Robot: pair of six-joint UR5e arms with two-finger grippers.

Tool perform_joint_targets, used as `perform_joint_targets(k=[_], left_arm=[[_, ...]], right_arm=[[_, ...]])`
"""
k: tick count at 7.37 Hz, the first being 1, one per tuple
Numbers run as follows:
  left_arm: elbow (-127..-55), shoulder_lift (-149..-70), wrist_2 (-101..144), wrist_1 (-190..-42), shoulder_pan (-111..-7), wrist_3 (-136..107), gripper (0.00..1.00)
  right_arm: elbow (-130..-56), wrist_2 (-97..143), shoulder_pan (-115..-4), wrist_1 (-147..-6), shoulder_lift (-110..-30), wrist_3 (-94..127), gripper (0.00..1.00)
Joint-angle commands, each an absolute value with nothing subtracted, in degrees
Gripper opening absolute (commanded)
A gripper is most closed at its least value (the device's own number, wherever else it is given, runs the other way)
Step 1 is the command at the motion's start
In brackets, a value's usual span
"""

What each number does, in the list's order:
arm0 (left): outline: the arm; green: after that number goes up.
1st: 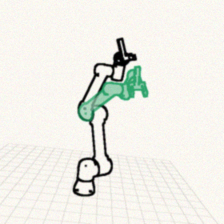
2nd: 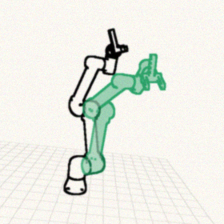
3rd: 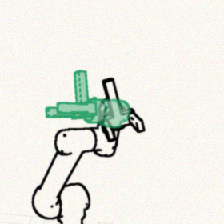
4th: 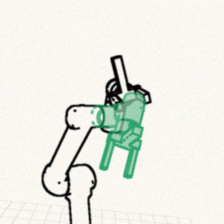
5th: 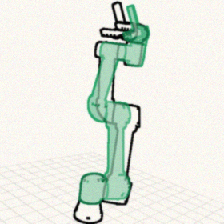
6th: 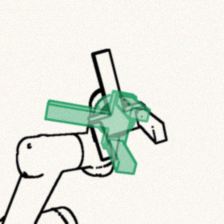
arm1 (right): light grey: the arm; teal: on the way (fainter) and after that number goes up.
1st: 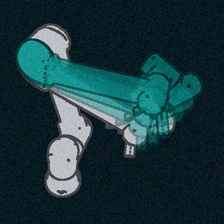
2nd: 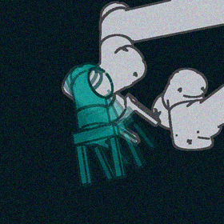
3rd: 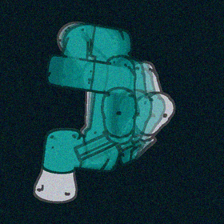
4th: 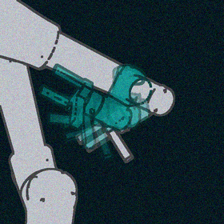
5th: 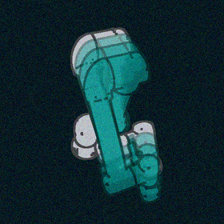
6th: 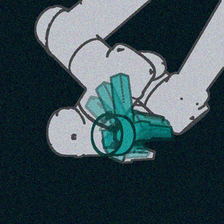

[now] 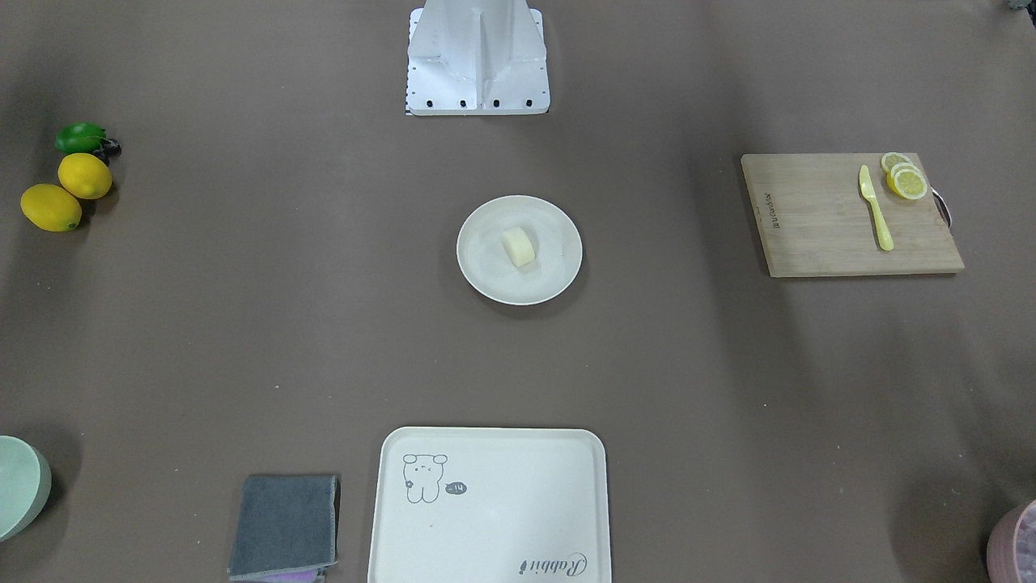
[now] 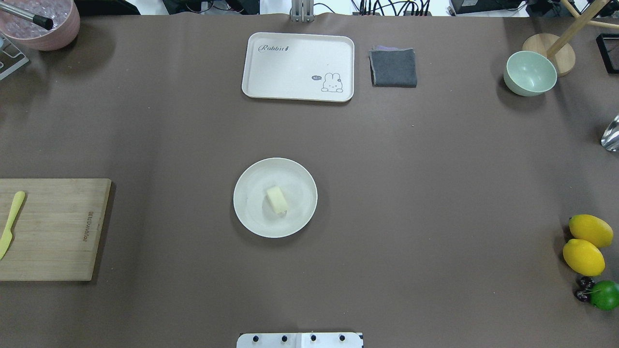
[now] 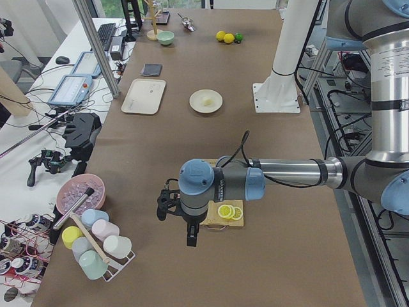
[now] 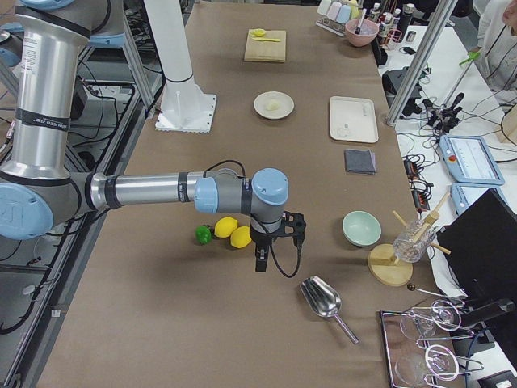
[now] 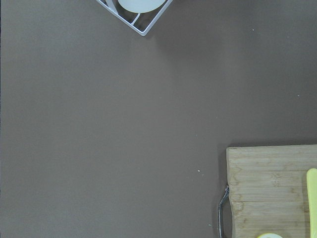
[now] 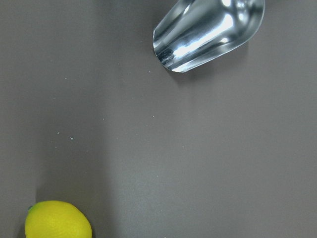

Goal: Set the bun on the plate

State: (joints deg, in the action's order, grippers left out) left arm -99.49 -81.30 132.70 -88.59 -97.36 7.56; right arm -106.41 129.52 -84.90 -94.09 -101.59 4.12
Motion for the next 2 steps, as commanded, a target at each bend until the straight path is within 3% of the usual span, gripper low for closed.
perform_joint_targets(k=[1,2], left_arm=[[-99.49,-81.3,132.71,-88.59,-97.38,7.56,0.97],[-100.01,-81.3,132.71,-88.51,-97.38,7.56,0.97]], right_arm=[[-106.61,129.55,-84.9,-94.13,-101.6,4.13,1.0],[-106.7,129.46,-84.9,-94.04,-101.78,4.04,1.0]])
